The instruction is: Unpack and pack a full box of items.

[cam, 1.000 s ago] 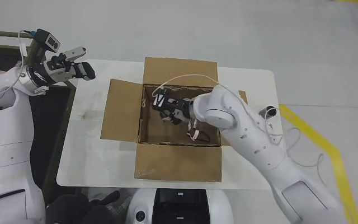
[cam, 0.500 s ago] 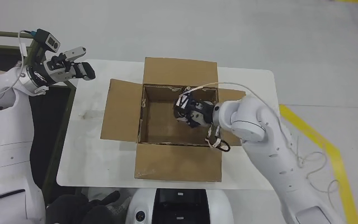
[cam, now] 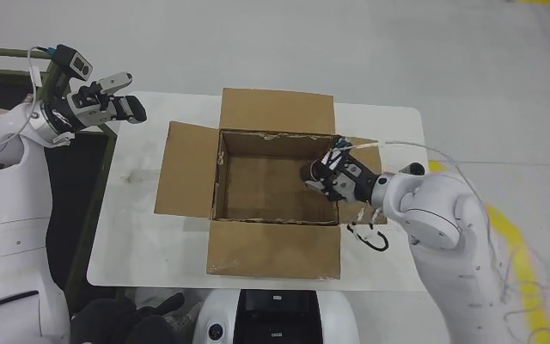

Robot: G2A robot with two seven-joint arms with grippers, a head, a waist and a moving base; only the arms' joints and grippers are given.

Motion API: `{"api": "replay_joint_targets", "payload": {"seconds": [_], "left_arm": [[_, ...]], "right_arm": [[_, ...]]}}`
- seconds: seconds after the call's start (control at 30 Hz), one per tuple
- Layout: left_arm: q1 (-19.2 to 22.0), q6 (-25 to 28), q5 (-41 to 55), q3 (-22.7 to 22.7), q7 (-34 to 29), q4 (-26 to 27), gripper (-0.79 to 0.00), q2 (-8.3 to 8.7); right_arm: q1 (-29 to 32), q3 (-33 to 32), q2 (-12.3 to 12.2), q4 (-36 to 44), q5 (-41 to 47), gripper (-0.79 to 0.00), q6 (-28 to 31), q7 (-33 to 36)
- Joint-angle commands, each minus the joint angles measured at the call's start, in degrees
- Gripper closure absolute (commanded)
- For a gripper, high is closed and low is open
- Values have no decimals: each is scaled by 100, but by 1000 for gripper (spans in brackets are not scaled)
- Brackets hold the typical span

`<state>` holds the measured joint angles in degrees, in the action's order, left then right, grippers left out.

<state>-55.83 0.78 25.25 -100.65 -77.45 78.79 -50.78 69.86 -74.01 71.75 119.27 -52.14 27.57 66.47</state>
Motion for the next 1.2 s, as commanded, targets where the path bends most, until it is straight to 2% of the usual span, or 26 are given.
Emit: {"api": "replay_joint_targets", "payload": {"seconds": [0.0, 0.2, 1.17], "left_arm": [[0, 0, 0, 0, 0, 0, -785, 0], [0, 0, 0, 0, 0, 0, -785, 0], [0, 0, 0, 0, 0, 0, -785, 0]], "right_arm": [[144, -156, -32, 101, 25, 0, 0, -50], [470, -461, -118, 321, 144, 0, -31, -125], [502, -471, -123, 322, 140, 0, -60, -194]]}}
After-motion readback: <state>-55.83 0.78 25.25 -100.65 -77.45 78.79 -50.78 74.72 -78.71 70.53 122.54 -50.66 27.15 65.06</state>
